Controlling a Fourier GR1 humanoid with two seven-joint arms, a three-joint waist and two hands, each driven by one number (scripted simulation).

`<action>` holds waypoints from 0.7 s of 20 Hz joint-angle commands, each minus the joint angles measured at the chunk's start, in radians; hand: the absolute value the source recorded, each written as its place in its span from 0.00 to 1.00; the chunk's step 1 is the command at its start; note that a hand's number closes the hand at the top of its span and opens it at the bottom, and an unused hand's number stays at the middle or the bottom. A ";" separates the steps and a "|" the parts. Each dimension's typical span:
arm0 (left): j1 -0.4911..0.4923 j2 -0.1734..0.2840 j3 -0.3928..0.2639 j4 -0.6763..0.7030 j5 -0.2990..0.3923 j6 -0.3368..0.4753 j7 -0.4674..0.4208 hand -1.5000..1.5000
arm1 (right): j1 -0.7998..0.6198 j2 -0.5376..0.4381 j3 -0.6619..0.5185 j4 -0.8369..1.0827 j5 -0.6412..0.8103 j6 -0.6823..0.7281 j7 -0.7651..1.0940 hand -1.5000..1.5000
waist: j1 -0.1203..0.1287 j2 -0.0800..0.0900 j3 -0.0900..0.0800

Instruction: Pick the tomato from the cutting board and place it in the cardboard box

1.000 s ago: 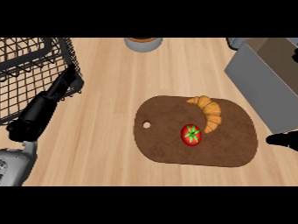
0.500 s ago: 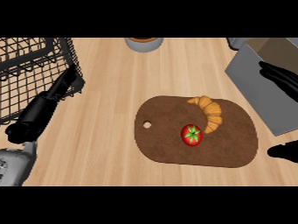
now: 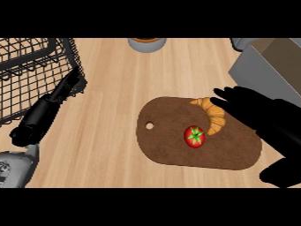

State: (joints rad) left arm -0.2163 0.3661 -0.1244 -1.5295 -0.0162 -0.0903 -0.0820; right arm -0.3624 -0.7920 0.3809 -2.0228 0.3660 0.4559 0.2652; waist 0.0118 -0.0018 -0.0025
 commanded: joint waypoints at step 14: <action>-0.023 -0.042 0.044 0.004 -0.038 -0.037 0.024 0.50 | -0.064 0.399 0.279 0.042 0.180 0.237 0.496 0.00 | -0.011 0.002 0.002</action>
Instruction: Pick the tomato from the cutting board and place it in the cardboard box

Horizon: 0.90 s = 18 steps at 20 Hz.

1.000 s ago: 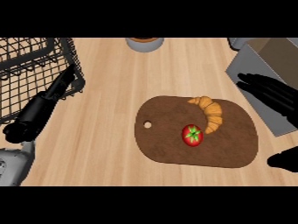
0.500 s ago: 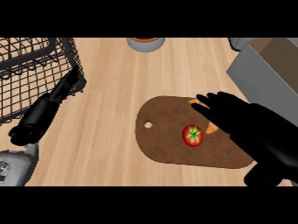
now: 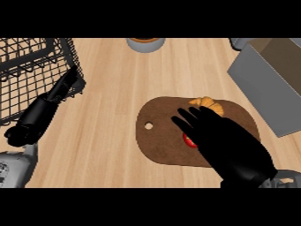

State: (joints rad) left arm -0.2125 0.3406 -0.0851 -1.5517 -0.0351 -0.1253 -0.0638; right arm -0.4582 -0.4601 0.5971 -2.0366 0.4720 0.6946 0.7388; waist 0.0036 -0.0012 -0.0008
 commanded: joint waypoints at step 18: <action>-0.008 -0.057 0.078 0.026 -0.056 -0.071 -0.007 0.50 | 0.127 0.142 0.059 0.182 0.439 -0.035 -0.127 0.00 | -0.004 0.001 0.001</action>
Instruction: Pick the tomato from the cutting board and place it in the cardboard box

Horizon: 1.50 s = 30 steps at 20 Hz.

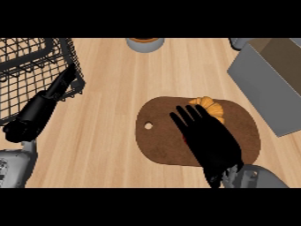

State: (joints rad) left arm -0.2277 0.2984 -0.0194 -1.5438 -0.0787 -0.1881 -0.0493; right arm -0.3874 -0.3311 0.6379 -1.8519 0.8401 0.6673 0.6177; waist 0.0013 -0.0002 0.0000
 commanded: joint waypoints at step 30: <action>0.090 -0.085 0.042 -0.081 -0.099 -0.046 -0.026 0.50 | 0.095 0.134 -0.072 0.342 0.357 -0.172 -0.388 1.00 | 0.002 -0.001 0.000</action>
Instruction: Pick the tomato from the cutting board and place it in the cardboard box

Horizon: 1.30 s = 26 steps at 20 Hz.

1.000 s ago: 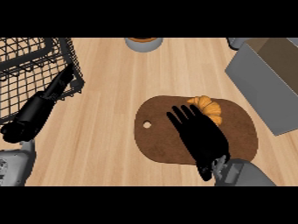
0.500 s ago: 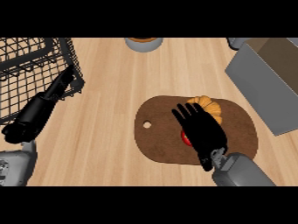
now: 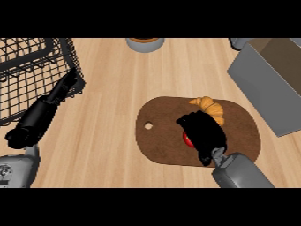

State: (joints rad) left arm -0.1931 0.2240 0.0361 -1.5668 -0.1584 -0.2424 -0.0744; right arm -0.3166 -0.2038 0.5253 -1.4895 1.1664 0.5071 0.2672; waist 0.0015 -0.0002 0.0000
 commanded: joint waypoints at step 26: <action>-0.057 -0.019 0.005 0.014 -0.007 -0.023 0.025 0.50 | -0.653 0.203 -0.355 0.716 0.065 -0.607 0.041 1.00 | 0.026 0.005 0.000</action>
State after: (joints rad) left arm -0.2538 0.2121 0.0459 -1.5235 -0.1647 -0.2679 -0.0780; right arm -0.8803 -0.0116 0.1690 -0.8416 1.1804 -0.0205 0.2838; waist 0.0330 0.0097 0.0001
